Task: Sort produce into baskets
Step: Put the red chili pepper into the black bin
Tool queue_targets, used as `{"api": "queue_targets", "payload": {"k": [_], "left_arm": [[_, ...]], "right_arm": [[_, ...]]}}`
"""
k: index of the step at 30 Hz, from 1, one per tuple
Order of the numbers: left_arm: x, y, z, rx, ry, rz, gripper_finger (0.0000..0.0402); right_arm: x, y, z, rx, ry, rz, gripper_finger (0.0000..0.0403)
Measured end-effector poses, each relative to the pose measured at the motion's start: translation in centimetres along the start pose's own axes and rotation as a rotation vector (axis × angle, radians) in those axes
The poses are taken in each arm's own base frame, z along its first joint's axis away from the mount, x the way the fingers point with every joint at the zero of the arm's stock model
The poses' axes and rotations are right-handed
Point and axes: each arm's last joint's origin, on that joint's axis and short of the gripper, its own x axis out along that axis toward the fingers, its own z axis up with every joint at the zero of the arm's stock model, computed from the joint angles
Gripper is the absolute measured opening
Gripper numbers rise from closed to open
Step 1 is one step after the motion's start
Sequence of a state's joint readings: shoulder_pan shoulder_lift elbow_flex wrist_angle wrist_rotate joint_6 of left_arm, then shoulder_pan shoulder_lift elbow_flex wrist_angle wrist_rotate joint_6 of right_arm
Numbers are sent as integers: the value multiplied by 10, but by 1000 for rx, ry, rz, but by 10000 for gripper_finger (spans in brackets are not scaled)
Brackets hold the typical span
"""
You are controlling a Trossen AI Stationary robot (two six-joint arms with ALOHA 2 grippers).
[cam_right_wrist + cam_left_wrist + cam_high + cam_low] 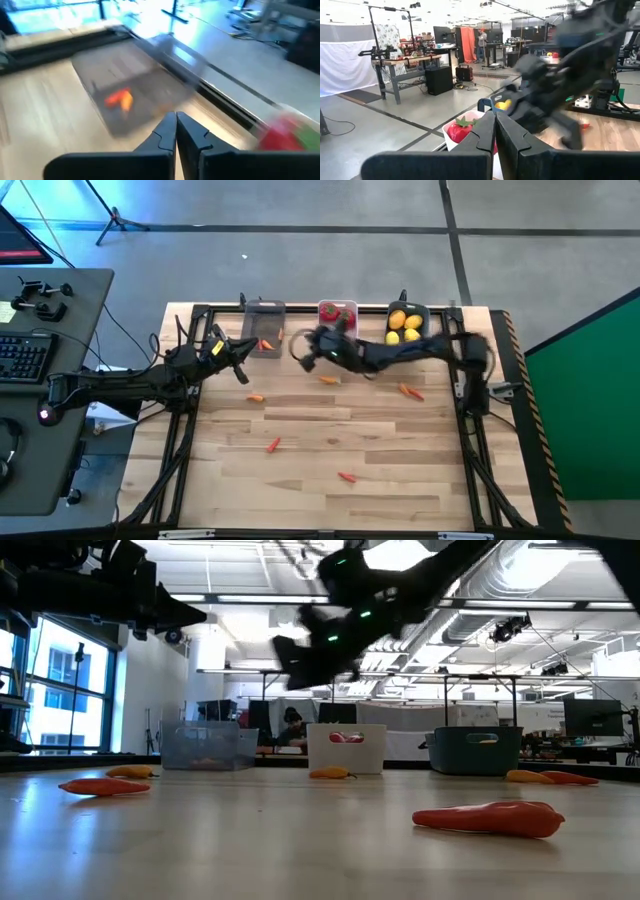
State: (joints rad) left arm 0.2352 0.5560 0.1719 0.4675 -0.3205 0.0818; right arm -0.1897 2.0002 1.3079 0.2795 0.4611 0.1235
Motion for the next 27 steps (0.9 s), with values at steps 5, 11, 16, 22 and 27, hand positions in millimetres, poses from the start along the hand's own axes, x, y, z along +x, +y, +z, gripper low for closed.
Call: {"api": "queue_targets", "payload": {"k": [5, 11, 16, 22, 27], "left_arm": [[0, 0, 0, 0, 0, 3, 0], [0, 0, 0, 0, 0, 4, 0], [0, 0, 0, 0, 0, 4, 0], [0, 0, 0, 0, 0, 5, 0], [0, 0, 0, 0, 0, 5, 0]], "right_arm": [[-77, -1, -17, -29, 1, -99, 0], [-165, -4, -50, 29, 80, -61, 0], [-215, -24, -76, 111, 249, -83, 0], [-242, -51, -96, 129, 564, -163, 1], [-243, -66, -104, 100, 802, -184, 23]]}}
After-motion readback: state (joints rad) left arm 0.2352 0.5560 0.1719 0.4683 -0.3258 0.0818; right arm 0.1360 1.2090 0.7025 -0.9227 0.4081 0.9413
